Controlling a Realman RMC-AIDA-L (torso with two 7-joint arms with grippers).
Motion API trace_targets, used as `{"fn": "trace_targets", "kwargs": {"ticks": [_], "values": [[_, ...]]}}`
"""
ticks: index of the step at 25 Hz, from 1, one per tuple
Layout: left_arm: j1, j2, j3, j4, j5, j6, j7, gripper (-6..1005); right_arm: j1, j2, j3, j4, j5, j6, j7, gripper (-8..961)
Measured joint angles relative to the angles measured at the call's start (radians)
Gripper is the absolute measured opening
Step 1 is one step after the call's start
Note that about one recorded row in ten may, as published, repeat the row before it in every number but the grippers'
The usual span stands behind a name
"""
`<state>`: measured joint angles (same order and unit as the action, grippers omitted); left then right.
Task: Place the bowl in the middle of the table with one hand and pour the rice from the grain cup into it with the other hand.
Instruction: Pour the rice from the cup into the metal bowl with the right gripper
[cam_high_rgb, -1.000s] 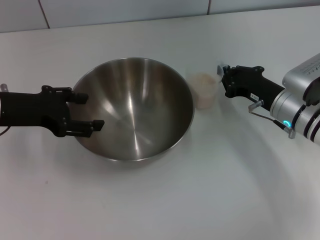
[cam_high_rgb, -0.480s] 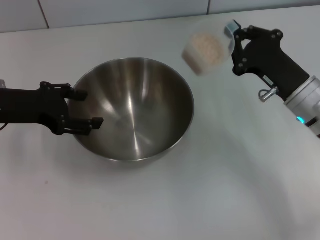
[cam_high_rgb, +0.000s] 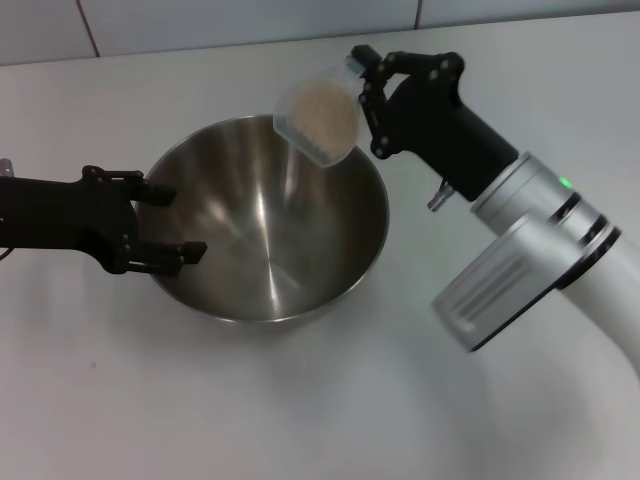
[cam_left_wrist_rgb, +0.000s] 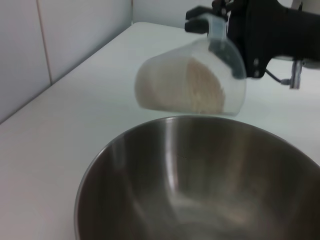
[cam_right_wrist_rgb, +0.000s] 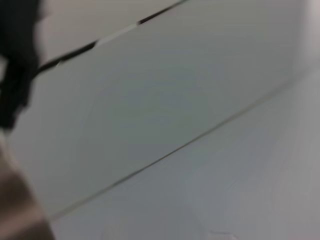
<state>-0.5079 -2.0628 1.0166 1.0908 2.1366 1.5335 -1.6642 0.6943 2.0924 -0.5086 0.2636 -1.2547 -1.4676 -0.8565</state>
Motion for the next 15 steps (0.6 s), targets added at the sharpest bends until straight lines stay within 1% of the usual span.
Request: {"fn": "trace_targets", "kwargs": {"ticks": [2,3,4,5,6,7,8,9,10,13,14,15], "values": [[0.0,0.0,0.0,0.003,0.0,0.001,0.0,827,0.008,0.0,0.019,0.047,-0.004,0.003,-0.231,7],[-0.002,0.0,0.0,0.003,0.0,0.001,0.0,827,0.01,0.0,0.024,0.074,-0.011,-0.007,-0.409,7],[-0.003,0.0,0.0,0.003,0.0,0.001,0.0,827,0.01,0.0,0.024,0.074,-0.011,-0.007,-0.409,7],[-0.004,0.0,0.0,0.003,0.0,0.001,0.0,827,0.006,0.0,0.027,0.089,-0.041,-0.036,-0.53,7],[-0.005,0.0,0.001,0.003,0.0,0.001,0.0,827,0.006,0.0,0.027,0.089,-0.041,-0.036,-0.53,7],[-0.005,0.0,0.001,0.003,0.0,0.001,0.0,827,0.003,0.0,0.031,0.093,-0.062,-0.049,-0.568,7],[-0.006,0.0,0.001,0.004,0.001,0.001,0.0,827,-0.004,0.0,0.056,0.094,-0.126,-0.067,-0.653,7],[-0.006,0.0,0.001,0.004,0.003,0.001,-0.001,827,-0.004,0.0,0.056,0.094,-0.126,-0.067,-0.653,7],[-0.007,0.0,0.001,0.004,0.007,0.001,-0.004,827,-0.013,0.0,0.092,0.096,-0.19,-0.069,-0.742,7],[-0.01,0.0,0.008,0.005,0.008,0.001,-0.009,827,-0.023,0.0,0.148,0.103,-0.268,-0.062,-0.86,7],[-0.01,0.0,0.008,0.005,0.008,0.001,-0.009,827,-0.023,0.0,0.148,0.103,-0.268,-0.062,-0.86,6],[-0.01,0.0,0.011,0.006,0.008,0.001,-0.011,827,-0.027,0.0,0.175,0.111,-0.3,-0.053,-0.929,6]]}}
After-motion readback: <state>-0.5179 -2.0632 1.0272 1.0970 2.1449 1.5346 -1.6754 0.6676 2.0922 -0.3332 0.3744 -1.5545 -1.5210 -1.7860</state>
